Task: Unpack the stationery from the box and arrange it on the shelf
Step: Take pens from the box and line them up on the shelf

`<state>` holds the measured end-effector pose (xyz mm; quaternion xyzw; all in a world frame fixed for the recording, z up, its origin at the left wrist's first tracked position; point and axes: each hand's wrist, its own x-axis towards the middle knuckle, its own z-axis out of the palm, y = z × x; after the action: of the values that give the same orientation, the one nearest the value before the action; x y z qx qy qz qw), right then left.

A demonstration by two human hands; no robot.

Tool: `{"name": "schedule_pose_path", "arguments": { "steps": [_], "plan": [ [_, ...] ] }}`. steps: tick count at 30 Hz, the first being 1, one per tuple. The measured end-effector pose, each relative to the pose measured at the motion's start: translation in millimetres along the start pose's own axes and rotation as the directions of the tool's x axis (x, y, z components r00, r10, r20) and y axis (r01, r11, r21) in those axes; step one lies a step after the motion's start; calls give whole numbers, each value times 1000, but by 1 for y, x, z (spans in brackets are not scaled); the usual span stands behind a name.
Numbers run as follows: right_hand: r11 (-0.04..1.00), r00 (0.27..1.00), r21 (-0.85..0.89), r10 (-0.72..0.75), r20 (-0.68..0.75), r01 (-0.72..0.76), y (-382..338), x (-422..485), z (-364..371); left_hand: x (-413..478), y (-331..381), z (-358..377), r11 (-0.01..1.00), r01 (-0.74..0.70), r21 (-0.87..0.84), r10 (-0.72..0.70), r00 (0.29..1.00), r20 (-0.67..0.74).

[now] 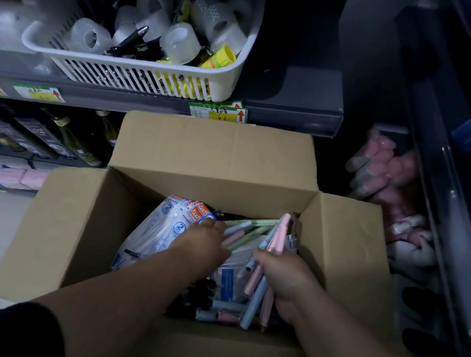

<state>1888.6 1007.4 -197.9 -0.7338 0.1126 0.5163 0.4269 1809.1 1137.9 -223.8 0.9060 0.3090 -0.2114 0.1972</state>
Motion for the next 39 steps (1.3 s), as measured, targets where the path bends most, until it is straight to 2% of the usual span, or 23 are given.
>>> {"name": "schedule_pose_path", "arguments": {
  "steps": [5,12,17,23,26,30,36,39],
  "plan": [
    [1000,999,30,1,35,-2,2,-1,-2,-2,1,-5,988,14,152,-25,997,68],
    [995,998,96,-11,66,5,-7,-17,-7,-16,2,-16,980,30,195,-49,994,93],
    [990,997,132,-58,41,53,-18,-43,-6,-34,-2,-36,994,-23,107,6,987,158],
    [949,985,267,-166,-34,169,-29,-91,13,-61,-20,-75,977,-186,-100,198,971,132],
    [864,957,415,-275,-90,287,-30,-121,27,-80,-31,-96,937,-270,-223,285,958,38],
    [787,926,491,-338,-166,375,-24,-172,39,-111,-36,-121,877,-347,-332,363,932,-13],
    [725,866,490,-316,-386,483,8,-240,23,-164,4,-132,705,-575,-415,568,808,-153],
    [667,825,521,-271,-496,532,43,-276,7,-198,35,-124,614,-625,-483,647,748,-146]
  ]
}}
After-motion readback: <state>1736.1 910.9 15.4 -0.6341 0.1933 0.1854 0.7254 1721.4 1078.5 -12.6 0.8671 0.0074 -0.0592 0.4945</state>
